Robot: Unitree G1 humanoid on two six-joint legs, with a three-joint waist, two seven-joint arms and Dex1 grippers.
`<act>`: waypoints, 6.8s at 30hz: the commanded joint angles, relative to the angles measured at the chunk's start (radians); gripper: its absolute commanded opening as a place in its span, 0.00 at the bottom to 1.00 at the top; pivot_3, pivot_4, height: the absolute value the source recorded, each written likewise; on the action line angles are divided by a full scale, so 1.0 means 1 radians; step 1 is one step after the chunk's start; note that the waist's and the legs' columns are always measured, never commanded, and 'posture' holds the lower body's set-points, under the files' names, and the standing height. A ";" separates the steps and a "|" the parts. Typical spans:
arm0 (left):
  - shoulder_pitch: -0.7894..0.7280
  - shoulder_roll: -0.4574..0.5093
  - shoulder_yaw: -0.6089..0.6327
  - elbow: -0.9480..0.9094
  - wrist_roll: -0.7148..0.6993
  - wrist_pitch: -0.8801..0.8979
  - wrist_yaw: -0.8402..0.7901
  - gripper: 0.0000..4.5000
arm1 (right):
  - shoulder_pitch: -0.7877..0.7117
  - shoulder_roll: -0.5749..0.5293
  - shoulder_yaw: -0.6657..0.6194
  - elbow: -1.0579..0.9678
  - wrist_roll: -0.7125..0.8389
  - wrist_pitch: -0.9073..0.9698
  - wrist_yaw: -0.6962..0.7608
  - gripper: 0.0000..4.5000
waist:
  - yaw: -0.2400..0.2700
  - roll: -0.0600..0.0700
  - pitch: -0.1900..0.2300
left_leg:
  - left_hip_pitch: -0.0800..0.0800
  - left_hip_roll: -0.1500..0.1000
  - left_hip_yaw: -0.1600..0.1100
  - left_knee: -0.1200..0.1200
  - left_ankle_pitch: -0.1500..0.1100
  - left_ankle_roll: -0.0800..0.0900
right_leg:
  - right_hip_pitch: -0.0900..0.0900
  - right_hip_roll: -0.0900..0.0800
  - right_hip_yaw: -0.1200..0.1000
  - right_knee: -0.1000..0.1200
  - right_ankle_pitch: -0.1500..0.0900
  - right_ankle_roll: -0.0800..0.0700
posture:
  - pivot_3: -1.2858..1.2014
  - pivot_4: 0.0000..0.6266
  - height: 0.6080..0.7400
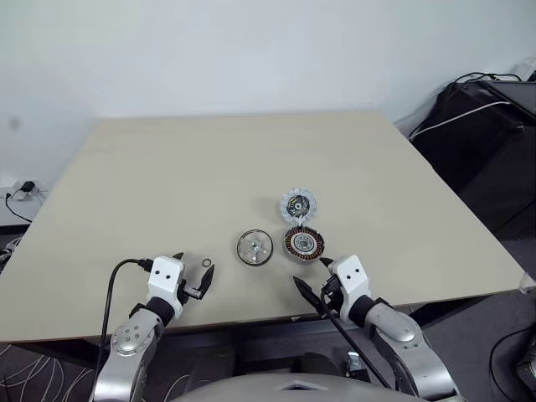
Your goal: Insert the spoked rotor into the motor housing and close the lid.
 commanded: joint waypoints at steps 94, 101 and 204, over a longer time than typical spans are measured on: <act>-0.487 -0.154 -0.197 0.205 0.052 0.139 -0.107 0.15 | -0.019 0.037 -0.001 0.018 -0.031 -0.058 -0.027 1.00 | 0.007 -0.002 -0.001 | 0.001 0.000 0.000 0.002 0.000 0.000 | -0.001 -0.001 -0.001 0.000 0.003 -0.002 | 0.52 0.00 1.00; -0.601 -0.209 -0.266 0.332 0.072 0.166 -0.150 0.15 | 0.014 0.034 0.000 0.001 0.009 -0.084 0.015 1.00 | 0.011 -0.003 -0.001 | 0.000 0.000 0.000 0.004 0.000 0.001 | 0.000 0.000 -0.002 0.000 0.003 -0.002 | 0.52 0.00 1.00; -0.042 -0.035 -0.103 -0.066 -0.088 -0.061 -0.237 0.00 | -0.480 0.289 0.031 0.322 -0.128 0.279 -0.320 0.01 | -0.013 0.003 0.000 | 0.000 0.000 0.001 0.003 0.002 0.002 | -0.002 0.001 -0.002 0.002 0.005 0.000 | 0.52 0.00 1.00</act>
